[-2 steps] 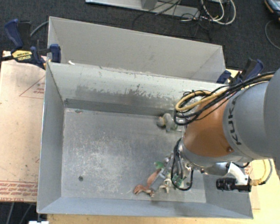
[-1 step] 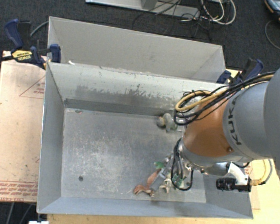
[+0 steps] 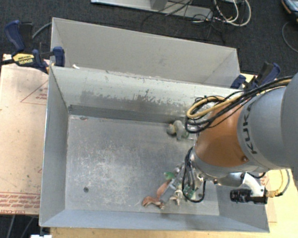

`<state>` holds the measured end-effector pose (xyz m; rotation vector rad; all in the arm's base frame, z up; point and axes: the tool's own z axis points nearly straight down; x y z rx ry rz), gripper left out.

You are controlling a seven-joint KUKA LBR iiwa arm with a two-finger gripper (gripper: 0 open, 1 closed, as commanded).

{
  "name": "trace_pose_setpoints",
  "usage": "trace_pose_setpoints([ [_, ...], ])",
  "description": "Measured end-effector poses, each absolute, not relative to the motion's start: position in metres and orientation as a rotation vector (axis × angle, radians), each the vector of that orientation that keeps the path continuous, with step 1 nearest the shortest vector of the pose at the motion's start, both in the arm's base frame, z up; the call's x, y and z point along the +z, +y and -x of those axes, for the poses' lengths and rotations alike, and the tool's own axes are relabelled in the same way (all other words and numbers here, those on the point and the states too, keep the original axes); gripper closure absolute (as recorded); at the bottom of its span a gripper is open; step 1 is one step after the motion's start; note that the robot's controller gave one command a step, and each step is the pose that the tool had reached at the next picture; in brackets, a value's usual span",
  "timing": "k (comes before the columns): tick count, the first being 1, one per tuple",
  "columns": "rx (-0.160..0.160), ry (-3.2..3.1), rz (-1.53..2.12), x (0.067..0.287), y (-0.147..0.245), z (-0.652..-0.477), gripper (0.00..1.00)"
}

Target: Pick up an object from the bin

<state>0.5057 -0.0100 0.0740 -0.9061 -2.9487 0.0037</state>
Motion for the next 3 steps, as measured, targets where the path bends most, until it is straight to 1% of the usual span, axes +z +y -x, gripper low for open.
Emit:
trace_pose_setpoints([
  [1, 0.005, -2.947, 0.907, 0.080, -0.010, -0.505, 1.00],
  [3, 0.003, -2.962, 0.916, 0.116, -0.011, -0.508, 1.00],
])
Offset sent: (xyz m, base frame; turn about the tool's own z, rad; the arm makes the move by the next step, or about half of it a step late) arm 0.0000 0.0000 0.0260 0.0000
